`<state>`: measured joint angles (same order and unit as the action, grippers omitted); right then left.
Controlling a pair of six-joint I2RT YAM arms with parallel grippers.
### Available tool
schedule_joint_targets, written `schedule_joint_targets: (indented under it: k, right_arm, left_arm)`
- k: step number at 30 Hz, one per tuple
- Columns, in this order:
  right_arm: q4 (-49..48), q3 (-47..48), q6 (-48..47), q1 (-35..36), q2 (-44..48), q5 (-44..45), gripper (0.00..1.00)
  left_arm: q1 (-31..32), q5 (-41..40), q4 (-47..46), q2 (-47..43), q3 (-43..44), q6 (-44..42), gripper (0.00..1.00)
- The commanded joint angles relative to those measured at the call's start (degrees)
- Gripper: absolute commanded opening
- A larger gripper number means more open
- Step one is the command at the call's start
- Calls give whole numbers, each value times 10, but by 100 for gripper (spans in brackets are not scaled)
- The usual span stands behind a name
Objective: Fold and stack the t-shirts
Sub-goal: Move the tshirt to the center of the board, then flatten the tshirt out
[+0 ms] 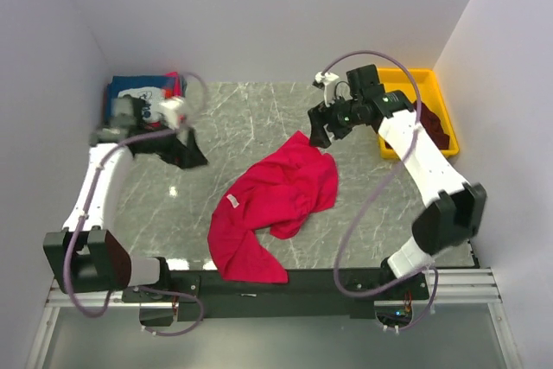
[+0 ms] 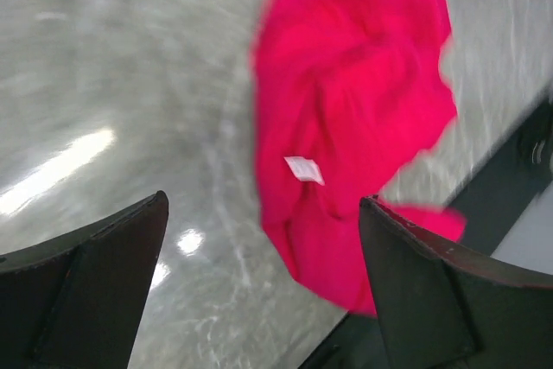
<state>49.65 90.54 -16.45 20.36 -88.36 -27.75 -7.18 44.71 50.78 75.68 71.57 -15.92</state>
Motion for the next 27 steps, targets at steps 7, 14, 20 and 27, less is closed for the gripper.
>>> schedule_joint_targets:
  k: [7, 14, 20, 27]
  right_arm:
    - [-9, -7, -2, -46, -171, 22, 78]
    - [-61, -38, 11, -50, -233, 77, 76]
    - [-44, -55, 5, -68, -249, 78, 70]
    - [-25, -68, 8, -88, -248, 45, 63]
  left_arm:
    - [330, -192, -66, -61, -176, -92, 88]
    - [405, -289, -153, 9, -205, -34, 83]
    - [404, -349, -184, 60, -216, -11, 62]
    - [280, -313, -164, 81, -190, -36, 5]
